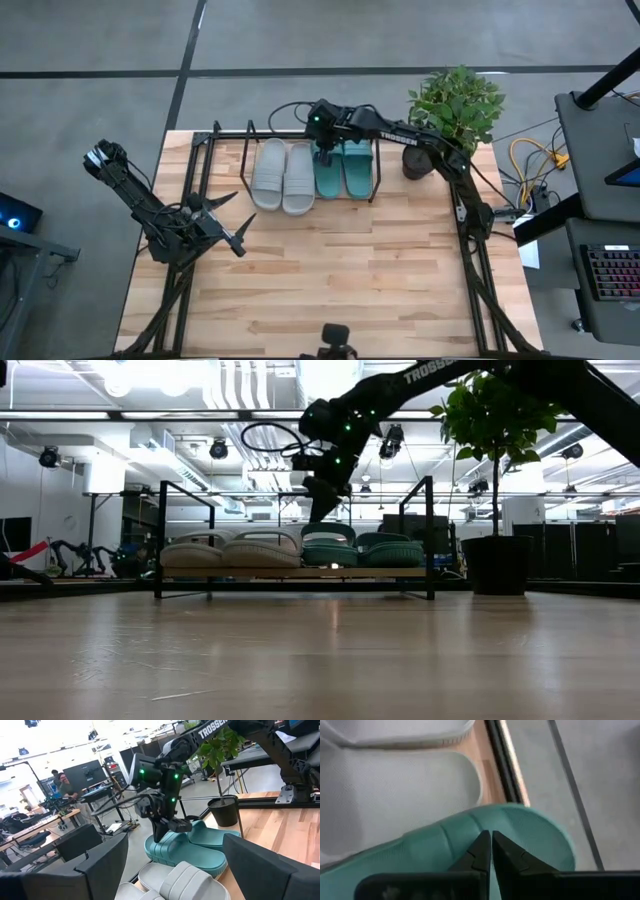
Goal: Pick and place slides into the shelf
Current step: Put the left green slide on the shelf
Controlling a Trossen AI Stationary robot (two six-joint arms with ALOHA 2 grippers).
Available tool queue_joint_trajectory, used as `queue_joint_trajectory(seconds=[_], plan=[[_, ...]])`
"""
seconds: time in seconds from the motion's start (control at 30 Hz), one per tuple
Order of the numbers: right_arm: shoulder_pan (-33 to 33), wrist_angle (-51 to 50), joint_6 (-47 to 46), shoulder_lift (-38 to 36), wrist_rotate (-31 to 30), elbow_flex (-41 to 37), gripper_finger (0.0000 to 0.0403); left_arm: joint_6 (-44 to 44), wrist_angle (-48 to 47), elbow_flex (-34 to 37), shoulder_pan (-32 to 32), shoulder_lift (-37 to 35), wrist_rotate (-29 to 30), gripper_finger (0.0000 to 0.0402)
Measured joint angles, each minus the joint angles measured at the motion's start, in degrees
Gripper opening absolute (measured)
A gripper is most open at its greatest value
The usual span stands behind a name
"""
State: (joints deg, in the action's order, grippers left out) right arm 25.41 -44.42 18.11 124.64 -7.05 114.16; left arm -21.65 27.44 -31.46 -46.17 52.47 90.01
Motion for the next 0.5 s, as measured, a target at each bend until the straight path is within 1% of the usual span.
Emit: queue_joint_trajectory(seconds=[0.5], plan=[[0.13, 0.48, -0.09, -0.04, -0.05, -4.09, 0.0008, -0.05, -0.04, 0.01, 0.0, 0.0, 0.01, 0.0309]])
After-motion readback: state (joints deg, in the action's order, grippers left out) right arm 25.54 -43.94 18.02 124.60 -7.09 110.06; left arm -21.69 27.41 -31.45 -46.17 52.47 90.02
